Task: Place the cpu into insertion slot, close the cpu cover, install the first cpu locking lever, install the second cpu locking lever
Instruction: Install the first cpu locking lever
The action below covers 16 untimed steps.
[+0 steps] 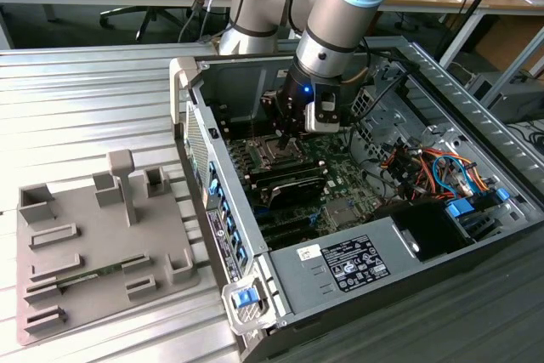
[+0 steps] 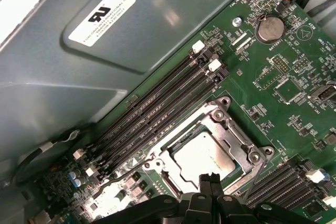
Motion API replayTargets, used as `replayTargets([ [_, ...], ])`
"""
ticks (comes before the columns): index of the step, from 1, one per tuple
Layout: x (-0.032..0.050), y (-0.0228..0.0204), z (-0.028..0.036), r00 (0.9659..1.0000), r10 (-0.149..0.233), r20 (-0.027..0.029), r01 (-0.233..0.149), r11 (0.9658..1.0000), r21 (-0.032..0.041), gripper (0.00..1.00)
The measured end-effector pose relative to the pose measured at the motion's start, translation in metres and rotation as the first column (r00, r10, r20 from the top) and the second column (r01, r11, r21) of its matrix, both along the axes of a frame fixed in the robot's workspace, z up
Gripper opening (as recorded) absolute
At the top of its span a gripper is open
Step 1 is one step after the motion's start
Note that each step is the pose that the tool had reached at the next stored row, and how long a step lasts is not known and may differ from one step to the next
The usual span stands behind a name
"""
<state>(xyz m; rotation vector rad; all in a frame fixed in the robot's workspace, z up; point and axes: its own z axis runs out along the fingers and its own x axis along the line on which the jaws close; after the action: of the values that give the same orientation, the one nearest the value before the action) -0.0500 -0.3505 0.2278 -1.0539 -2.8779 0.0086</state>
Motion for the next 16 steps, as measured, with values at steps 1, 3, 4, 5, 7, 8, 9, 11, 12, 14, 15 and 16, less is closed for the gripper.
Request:
replayTargets([
  [1,0.0000,0.0000,0.0000,1.0000,0.004,0.0000,-0.004,1.0000,0.0000,0.11],
  [3,0.0000,0.0000,0.0000,1.0000,0.010,0.0000,-0.010,1.0000,-0.0001,0.11],
  [4,0.0000,0.0000,0.0000,0.9999,0.013,0.0000,-0.013,0.9999,0.0000,0.11],
  [5,0.0000,0.0000,0.0000,0.9999,0.016,0.0000,-0.016,0.9999,0.0000,0.11],
  [7,0.0000,0.0000,0.0000,0.9996,0.027,0.0000,-0.027,0.9996,0.0000,0.11],
  [8,0.0000,0.0000,0.0000,0.9996,0.029,0.0000,-0.029,0.9996,0.0000,0.11],
  [9,0.0000,0.0000,0.0000,0.9995,0.032,0.0000,-0.032,0.9995,0.0000,0.11],
  [11,0.0000,0.0000,0.0000,0.9993,0.037,0.0000,-0.037,0.9993,0.0000,0.11],
  [12,0.0000,0.0000,0.0000,0.9992,0.041,0.0000,-0.041,0.9992,0.0000,0.11],
  [14,0.0000,0.0000,0.0000,0.9989,0.046,0.0000,-0.046,0.9989,-0.0001,0.11],
  [15,0.0000,0.0000,0.0000,0.9988,0.049,0.0000,-0.049,0.9988,0.0000,0.11],
  [16,0.0000,0.0000,0.0000,0.9986,0.052,0.0000,-0.052,0.9986,0.0000,0.11],
])
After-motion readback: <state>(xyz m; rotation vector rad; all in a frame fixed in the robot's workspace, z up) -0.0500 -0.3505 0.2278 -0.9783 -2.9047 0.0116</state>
